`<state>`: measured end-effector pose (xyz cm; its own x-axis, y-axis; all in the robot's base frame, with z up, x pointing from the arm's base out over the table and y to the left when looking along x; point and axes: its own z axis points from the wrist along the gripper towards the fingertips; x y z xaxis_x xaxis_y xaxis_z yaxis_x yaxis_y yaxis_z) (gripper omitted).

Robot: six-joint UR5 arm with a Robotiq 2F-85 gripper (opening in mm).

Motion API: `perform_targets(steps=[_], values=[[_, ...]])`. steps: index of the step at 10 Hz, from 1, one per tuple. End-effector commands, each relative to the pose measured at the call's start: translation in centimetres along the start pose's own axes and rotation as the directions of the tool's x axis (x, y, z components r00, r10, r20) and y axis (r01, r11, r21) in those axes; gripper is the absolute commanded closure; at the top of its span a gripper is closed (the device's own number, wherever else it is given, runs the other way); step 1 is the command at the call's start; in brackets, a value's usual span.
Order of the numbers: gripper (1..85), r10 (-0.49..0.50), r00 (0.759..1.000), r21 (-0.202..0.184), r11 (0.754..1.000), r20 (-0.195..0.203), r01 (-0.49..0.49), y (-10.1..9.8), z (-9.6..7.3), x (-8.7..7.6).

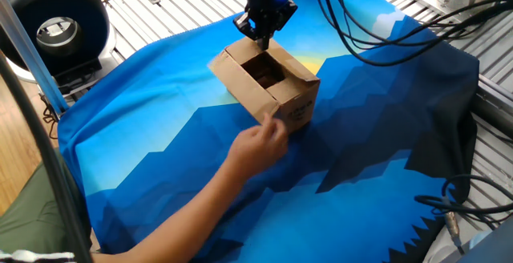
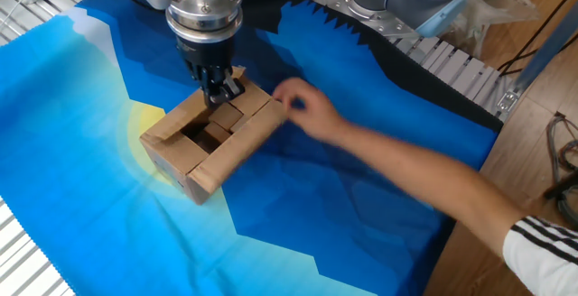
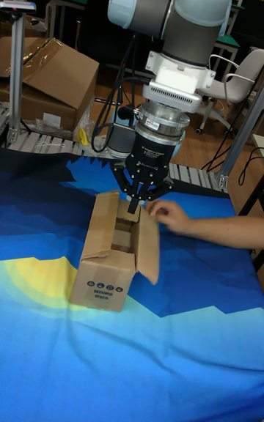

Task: Open a box

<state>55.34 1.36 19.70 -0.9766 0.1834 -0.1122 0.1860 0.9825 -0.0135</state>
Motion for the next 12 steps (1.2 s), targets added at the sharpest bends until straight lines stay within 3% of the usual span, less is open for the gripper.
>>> perform_targets(steps=[1, 3, 5, 8, 10, 11, 12], values=[[84.3, -0.002, 1.000, -0.021, 1.000, 0.007, 0.002, 0.2, 0.0, -0.1], [84.3, -0.011, 1.000, -0.035, 0.999, 0.016, 0.012, 0.3, 0.2, -0.2], [84.3, -0.008, 0.999, -0.084, 0.996, 0.051, 0.012, 0.9, 0.9, -0.9], [84.3, 0.004, 0.998, -0.085, 0.996, 0.066, 0.002, 1.3, 1.5, -1.7], [84.3, -0.016, 0.994, -0.135, 0.990, 0.110, 0.031, 2.0, 2.6, -2.3], [84.3, -0.054, 0.988, -0.108, 0.992, 0.142, 0.070, 1.3, 3.1, -2.8], [84.3, -0.059, 0.988, -0.120, 0.990, 0.143, 0.077, 1.7, 3.5, -2.7]])
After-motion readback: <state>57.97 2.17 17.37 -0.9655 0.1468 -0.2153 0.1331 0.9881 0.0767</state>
